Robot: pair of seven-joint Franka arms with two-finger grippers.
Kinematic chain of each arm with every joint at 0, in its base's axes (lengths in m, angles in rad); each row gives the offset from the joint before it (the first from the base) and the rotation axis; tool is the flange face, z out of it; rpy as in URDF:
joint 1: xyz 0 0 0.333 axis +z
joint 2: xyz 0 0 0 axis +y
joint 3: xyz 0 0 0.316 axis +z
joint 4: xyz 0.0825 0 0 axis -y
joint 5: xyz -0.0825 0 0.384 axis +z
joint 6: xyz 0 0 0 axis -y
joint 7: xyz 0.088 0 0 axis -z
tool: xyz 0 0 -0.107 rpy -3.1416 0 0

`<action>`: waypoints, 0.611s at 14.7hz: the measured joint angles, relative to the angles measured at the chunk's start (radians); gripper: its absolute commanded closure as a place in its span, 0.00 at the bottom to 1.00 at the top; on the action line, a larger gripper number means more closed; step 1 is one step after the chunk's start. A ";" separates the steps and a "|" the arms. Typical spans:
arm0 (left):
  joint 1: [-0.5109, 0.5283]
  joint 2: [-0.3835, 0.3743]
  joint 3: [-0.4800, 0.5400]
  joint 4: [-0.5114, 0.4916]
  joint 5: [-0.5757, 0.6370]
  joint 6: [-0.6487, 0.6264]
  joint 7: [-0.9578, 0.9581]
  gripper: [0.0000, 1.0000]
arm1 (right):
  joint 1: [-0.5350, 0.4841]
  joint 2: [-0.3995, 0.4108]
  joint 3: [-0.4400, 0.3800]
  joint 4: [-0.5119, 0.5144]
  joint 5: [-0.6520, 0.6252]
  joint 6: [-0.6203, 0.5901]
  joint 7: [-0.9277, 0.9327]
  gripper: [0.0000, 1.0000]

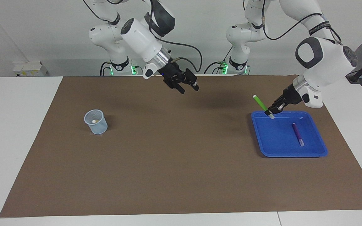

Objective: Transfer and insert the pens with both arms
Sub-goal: 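Lift the green pen with the left gripper while the right gripper returns, then grasp the green pen with the right gripper from the left gripper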

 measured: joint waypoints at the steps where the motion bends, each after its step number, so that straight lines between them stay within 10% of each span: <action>1: -0.007 -0.007 -0.005 0.000 -0.025 0.000 -0.083 1.00 | 0.039 0.003 0.001 0.000 0.000 0.056 0.050 0.23; 9: -0.031 -0.064 -0.003 -0.036 -0.229 -0.038 -0.461 1.00 | 0.115 0.106 -0.001 0.155 0.000 0.192 0.212 0.23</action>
